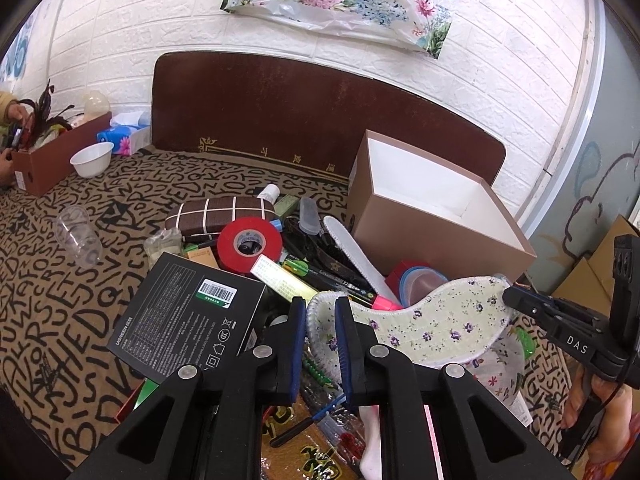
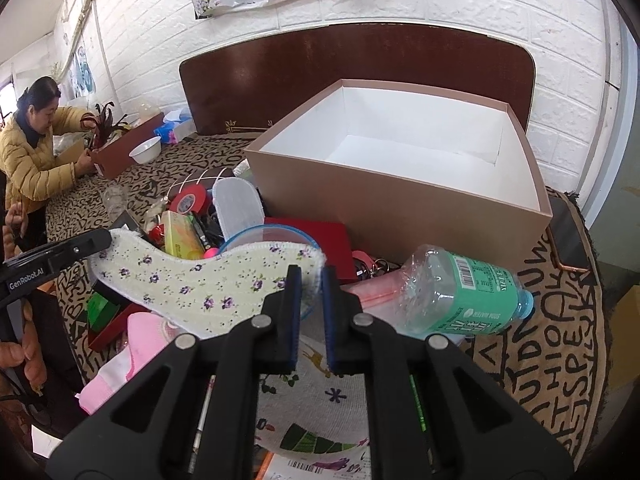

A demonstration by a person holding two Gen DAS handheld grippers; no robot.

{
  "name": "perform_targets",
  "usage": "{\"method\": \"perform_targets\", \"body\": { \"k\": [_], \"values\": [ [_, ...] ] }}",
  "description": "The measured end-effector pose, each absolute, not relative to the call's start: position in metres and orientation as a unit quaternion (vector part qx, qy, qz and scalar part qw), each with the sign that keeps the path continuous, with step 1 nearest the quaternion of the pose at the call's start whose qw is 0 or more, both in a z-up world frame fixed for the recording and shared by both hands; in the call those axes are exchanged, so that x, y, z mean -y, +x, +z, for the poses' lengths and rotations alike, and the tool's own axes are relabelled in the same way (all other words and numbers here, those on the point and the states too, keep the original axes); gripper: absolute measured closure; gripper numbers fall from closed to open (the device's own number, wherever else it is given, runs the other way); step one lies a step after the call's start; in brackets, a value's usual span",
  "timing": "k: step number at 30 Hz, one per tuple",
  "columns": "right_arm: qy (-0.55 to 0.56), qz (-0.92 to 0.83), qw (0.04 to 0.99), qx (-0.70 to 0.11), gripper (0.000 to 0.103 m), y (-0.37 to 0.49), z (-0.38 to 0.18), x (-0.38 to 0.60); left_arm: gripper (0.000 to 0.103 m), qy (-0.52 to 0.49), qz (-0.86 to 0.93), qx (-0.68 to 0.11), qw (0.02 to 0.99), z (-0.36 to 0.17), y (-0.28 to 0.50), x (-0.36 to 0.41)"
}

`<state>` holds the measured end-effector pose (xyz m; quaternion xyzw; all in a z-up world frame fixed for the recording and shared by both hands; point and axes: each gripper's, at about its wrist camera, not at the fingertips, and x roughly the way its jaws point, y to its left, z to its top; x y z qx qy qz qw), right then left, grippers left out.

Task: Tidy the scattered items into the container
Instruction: 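Close the left and right grippers on the floral insole, then lift the insole with both grippers and carry it over the white box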

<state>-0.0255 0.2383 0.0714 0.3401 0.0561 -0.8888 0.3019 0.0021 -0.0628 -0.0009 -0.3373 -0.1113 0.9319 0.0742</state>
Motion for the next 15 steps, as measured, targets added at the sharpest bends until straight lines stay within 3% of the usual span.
{"method": "perform_targets", "body": {
  "k": [15],
  "values": [
    [0.307, -0.900, 0.303, -0.057, 0.094, -0.016, 0.092, -0.244, 0.089, -0.311, 0.941, 0.103, 0.086, 0.020, 0.006, 0.054]
  ]
}}
